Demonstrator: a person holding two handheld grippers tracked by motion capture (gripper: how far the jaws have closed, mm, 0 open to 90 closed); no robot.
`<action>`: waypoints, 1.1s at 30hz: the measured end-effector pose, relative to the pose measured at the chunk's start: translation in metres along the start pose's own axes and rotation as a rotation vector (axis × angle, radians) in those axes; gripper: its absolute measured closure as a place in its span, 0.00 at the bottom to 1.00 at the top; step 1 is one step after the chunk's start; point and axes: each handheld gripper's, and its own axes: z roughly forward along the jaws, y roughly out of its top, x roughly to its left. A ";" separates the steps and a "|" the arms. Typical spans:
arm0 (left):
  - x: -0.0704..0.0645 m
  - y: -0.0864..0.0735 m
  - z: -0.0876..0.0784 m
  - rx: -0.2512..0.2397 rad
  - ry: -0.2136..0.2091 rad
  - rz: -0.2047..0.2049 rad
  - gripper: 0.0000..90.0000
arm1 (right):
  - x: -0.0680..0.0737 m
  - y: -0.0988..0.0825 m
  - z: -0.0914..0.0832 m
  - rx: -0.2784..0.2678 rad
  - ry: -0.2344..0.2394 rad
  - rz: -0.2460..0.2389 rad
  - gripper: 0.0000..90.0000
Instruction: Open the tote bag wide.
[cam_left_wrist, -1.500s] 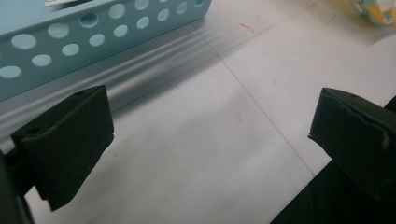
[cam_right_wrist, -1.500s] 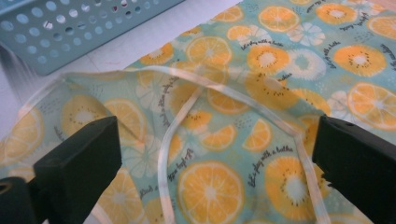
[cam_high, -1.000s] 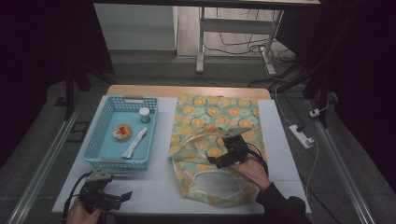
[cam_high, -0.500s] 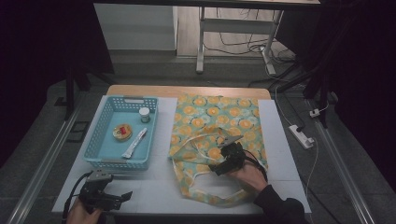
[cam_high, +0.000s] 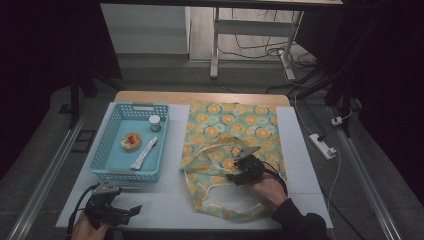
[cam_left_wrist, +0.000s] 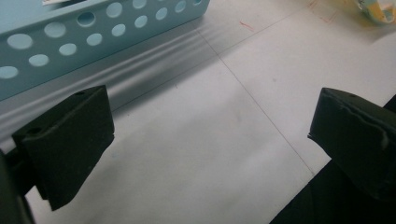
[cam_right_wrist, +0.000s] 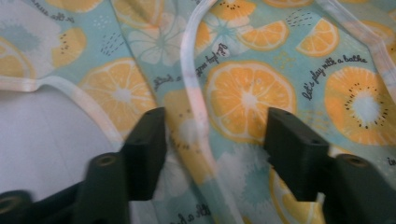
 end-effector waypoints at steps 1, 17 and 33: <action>0.000 0.000 0.000 0.000 0.000 0.000 0.00 | 0.000 0.000 -0.001 0.003 0.002 -0.001 0.55; 0.000 0.000 0.000 0.004 0.001 0.002 0.00 | -0.004 -0.001 -0.006 0.014 0.041 0.033 1.00; 0.000 0.000 0.001 0.006 0.000 0.001 0.00 | -0.003 0.014 -0.033 -0.109 0.082 0.061 1.00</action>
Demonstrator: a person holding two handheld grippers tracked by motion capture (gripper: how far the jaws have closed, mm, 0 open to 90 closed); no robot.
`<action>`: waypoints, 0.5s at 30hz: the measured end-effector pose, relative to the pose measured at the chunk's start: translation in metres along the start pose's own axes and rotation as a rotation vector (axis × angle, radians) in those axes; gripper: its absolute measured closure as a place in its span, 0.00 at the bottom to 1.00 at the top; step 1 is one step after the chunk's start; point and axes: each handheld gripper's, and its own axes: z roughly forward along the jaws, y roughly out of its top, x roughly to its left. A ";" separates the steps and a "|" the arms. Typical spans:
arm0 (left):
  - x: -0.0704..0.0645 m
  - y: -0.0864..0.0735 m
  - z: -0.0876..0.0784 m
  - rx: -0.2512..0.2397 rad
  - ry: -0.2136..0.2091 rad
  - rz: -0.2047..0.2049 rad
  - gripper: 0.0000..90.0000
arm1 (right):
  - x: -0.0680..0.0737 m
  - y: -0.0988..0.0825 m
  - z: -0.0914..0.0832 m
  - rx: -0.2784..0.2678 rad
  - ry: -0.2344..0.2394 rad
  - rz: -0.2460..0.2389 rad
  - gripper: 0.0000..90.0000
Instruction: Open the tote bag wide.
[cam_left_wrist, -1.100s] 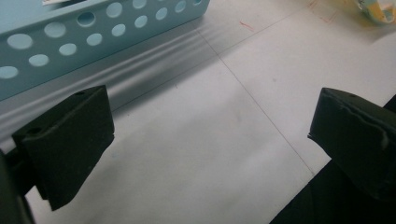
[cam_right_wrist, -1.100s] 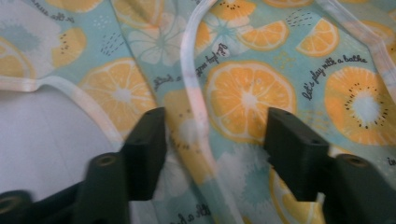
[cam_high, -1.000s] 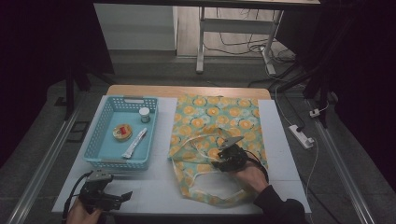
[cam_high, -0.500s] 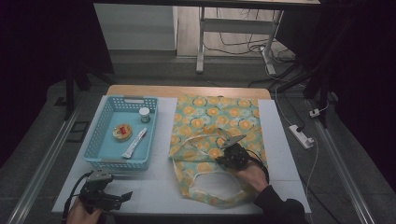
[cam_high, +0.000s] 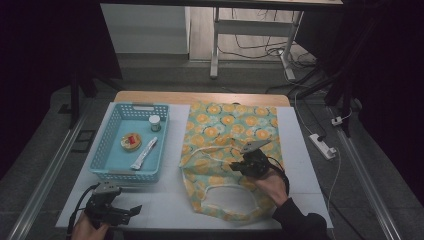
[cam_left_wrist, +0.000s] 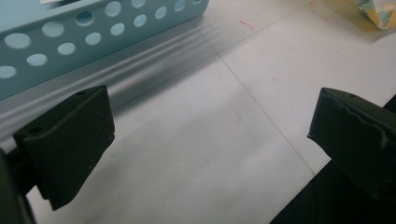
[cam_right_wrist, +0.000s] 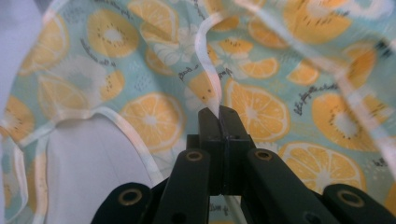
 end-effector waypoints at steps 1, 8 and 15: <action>0.000 0.000 0.000 0.000 0.000 0.000 0.00 | 0.000 0.000 0.000 0.000 0.000 0.000 1.00; 0.000 0.000 0.000 0.002 0.000 -0.001 0.00 | 0.005 0.011 -0.008 -0.023 0.006 -0.012 1.00; 0.000 0.000 0.000 0.004 0.000 -0.001 0.00 | 0.008 0.020 -0.017 -0.055 -0.008 -0.017 1.00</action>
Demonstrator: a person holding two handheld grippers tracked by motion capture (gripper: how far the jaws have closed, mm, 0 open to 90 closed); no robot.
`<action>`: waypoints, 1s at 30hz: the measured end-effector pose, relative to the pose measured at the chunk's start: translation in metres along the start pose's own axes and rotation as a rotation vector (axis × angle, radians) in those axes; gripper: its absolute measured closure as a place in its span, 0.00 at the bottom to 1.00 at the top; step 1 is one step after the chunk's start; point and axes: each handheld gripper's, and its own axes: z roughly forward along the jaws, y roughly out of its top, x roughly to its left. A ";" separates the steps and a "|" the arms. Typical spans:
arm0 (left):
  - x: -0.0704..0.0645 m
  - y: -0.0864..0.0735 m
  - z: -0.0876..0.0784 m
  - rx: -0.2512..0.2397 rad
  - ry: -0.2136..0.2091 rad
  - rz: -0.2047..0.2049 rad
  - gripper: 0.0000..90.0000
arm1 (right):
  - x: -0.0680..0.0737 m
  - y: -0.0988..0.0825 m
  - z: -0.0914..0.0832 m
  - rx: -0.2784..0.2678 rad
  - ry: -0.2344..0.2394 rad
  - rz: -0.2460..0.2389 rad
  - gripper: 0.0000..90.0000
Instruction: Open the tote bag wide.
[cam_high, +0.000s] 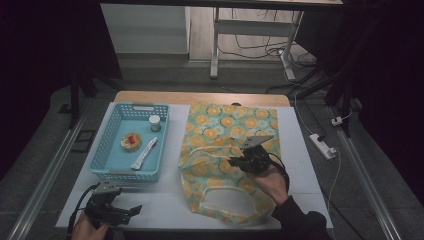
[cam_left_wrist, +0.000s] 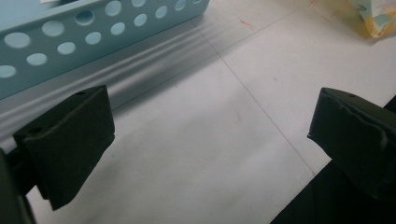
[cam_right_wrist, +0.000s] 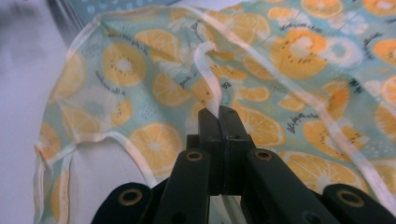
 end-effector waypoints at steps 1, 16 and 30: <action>0.000 0.000 0.000 0.001 0.000 0.000 0.00 | 0.000 0.002 -0.001 -0.006 -0.002 0.004 1.00; 0.001 0.000 0.000 0.000 0.001 -0.004 0.00 | 0.001 0.035 -0.015 -0.049 -0.001 -0.016 1.00; 0.001 0.000 0.000 -0.001 0.001 -0.008 0.00 | 0.002 0.053 -0.019 -0.073 -0.003 -0.029 1.00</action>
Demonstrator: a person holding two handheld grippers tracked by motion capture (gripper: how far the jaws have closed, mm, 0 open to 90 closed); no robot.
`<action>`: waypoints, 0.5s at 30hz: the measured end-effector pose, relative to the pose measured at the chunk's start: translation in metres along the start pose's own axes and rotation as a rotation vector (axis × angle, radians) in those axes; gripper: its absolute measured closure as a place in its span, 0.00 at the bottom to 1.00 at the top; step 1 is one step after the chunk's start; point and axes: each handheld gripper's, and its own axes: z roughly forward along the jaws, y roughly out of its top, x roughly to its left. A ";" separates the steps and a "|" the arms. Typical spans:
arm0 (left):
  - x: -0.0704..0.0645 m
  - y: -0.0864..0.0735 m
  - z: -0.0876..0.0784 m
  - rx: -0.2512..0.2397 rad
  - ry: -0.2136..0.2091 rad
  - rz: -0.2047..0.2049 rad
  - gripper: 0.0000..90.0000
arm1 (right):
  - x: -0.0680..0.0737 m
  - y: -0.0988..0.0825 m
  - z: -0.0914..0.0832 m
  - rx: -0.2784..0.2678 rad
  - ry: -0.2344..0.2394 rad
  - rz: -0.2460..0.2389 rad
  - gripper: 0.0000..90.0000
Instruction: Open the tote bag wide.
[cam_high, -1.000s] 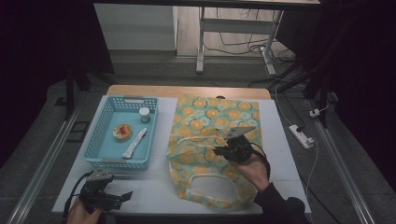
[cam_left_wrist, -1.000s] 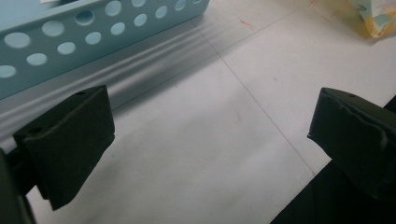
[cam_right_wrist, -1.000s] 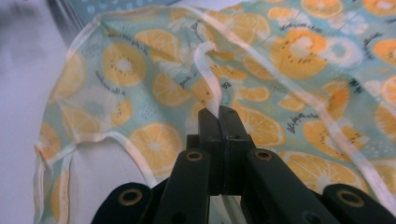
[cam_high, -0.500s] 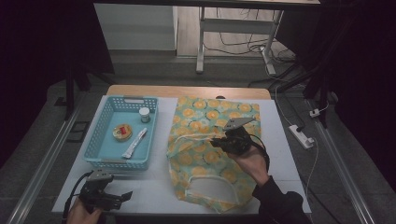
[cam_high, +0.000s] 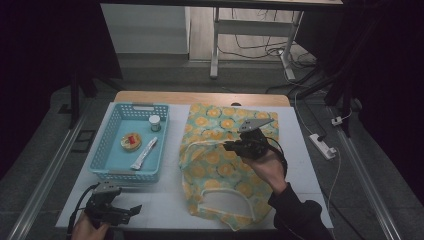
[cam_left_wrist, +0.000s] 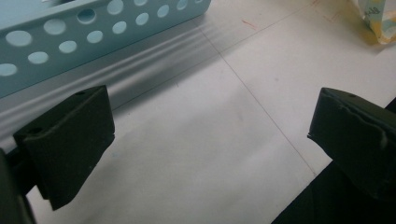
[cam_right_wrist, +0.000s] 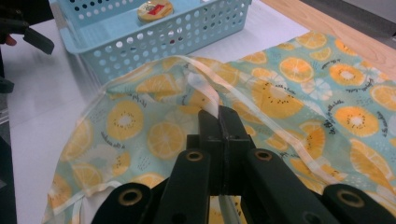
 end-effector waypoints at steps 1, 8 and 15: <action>0.000 0.000 0.000 0.000 0.000 0.000 0.00 | 0.000 0.001 0.000 -0.001 -0.001 -0.002 1.00; 0.000 0.000 0.000 -0.004 -0.003 -0.003 0.00 | 0.000 0.010 0.000 -0.013 -0.005 -0.011 1.00; 0.002 -0.001 -0.002 -0.016 -0.016 -0.011 0.00 | 0.000 0.016 0.000 -0.025 -0.012 -0.019 1.00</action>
